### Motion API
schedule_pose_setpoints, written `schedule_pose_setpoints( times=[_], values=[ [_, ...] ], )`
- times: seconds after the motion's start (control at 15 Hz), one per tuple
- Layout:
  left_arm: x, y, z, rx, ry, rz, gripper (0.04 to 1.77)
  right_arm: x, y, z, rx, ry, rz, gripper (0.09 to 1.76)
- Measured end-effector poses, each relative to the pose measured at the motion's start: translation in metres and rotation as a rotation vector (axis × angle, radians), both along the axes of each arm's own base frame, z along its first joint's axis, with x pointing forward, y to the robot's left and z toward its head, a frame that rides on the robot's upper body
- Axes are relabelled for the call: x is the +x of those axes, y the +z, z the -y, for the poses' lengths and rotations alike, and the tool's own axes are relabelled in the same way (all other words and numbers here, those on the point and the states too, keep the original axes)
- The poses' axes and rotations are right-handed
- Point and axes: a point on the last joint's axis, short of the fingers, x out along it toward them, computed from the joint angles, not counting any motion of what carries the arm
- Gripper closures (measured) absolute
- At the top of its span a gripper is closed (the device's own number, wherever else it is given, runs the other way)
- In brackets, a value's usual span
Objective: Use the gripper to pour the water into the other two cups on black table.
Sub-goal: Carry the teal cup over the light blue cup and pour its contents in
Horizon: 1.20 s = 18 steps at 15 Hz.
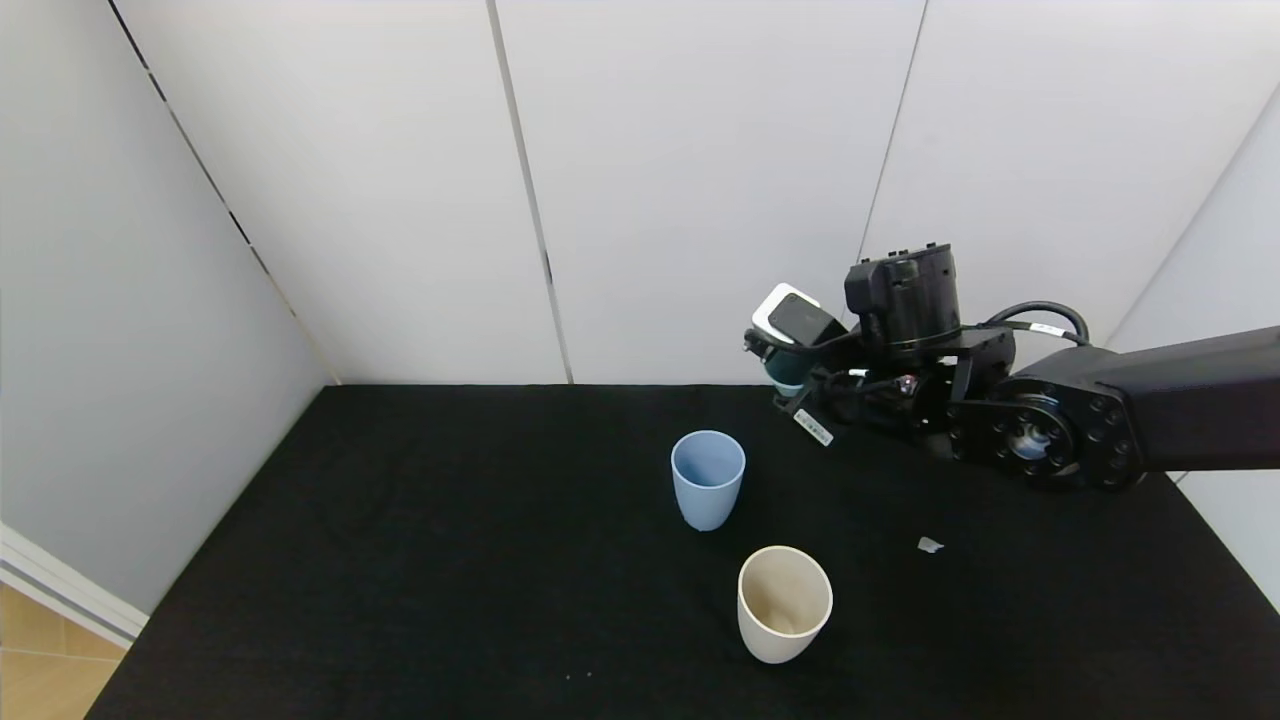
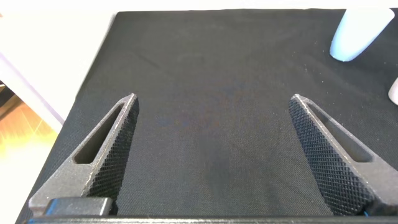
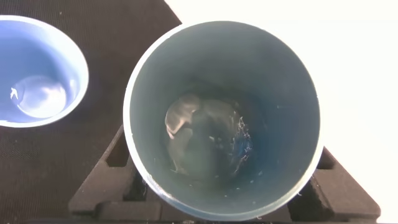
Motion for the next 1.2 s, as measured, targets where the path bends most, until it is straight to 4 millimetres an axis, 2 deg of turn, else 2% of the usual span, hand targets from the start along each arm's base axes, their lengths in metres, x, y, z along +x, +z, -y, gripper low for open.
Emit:
schedule_pose_setpoints(
  times=[0.53, 1.2],
  values=[
    [0.0, 0.0, 0.0, 0.0, 0.0, 0.0, 0.09, -0.003, -0.009, -0.015, -0.157, 0.078, 0.022, 0.65],
    [0.0, 0.0, 0.0, 0.0, 0.0, 0.0, 0.09, 0.004, -0.014, -0.033, -0.353, 0.17, 0.076, 0.65]
  ],
)
